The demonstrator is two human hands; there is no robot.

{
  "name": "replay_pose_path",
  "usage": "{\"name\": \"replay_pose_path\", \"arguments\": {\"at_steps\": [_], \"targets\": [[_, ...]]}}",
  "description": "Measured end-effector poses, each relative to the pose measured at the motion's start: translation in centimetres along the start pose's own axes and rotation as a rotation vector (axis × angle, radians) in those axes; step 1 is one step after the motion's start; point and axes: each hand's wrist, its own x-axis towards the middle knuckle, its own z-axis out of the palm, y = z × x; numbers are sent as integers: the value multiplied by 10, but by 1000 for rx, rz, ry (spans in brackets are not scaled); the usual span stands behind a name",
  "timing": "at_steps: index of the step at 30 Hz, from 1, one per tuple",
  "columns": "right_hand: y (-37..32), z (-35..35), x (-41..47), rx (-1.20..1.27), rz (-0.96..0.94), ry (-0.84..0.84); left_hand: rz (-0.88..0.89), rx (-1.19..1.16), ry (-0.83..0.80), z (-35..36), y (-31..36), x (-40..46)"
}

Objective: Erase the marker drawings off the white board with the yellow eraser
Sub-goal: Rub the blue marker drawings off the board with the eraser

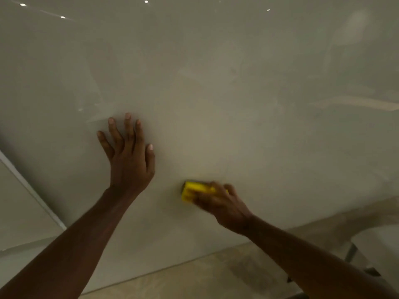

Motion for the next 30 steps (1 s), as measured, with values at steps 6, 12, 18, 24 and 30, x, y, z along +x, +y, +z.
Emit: {"name": "replay_pose_path", "arguments": {"at_steps": [6, 12, 18, 24, 30], "targets": [[76, -34, -16, -67, 191, 35, -1, 6, 5, 8, 8, -7], [88, -49, 6, -64, 846, 334, 39, 31, 4, 9, 16, 0], [22, -1, -49, -2, 61, -60, 63, 46, 17, 8, 35, 18], [111, -52, -36, -7, 605, 94, 84, 62, 59, 6, 45, 47], [172, -89, -22, 262, 1600, 428, 116, 82, 87, 4, 59, 85]]}}
